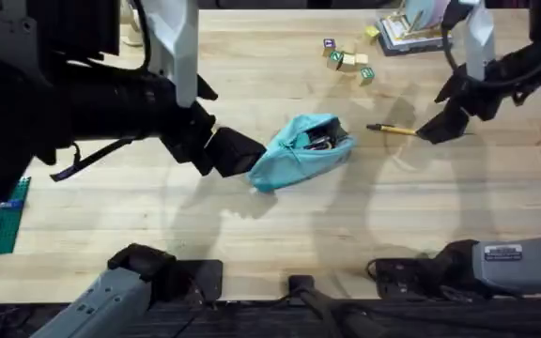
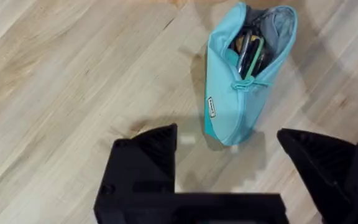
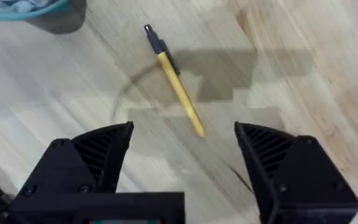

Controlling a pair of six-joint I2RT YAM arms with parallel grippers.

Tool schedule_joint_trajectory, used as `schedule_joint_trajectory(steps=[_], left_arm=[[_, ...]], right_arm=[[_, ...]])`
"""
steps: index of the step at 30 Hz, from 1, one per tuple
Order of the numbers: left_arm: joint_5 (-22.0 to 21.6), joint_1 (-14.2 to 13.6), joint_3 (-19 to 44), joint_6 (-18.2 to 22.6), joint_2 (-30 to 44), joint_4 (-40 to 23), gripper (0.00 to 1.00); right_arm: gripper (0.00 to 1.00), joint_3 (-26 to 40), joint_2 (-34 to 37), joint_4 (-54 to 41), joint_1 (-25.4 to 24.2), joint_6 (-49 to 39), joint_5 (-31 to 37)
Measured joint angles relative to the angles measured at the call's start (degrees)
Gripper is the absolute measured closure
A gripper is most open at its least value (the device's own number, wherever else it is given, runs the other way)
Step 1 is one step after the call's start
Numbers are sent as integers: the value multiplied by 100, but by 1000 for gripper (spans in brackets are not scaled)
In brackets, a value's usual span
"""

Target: Unzip the bag, pick up the pens from the table one at a time and place them inside, then zip the bag closed.

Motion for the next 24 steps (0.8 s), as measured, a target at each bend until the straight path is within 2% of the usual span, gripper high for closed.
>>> schedule_joint_trajectory(steps=[7, 11, 18, 24], left_arm=[[0, 0, 0, 0, 0, 12, 7], [0, 0, 0, 0, 0, 129, 7], [0, 0, 0, 0, 0, 155, 7], [0, 0, 0, 0, 0, 157, 7]], right_arm=[[4, -534, 0, 625, 44, 2, 2], [4, -800, 0, 982, 267, 0, 61], [4, -1108, 2, 1343, 743, 0, 578], [4, -1118, 136, 1563, 925, 2, 966]])
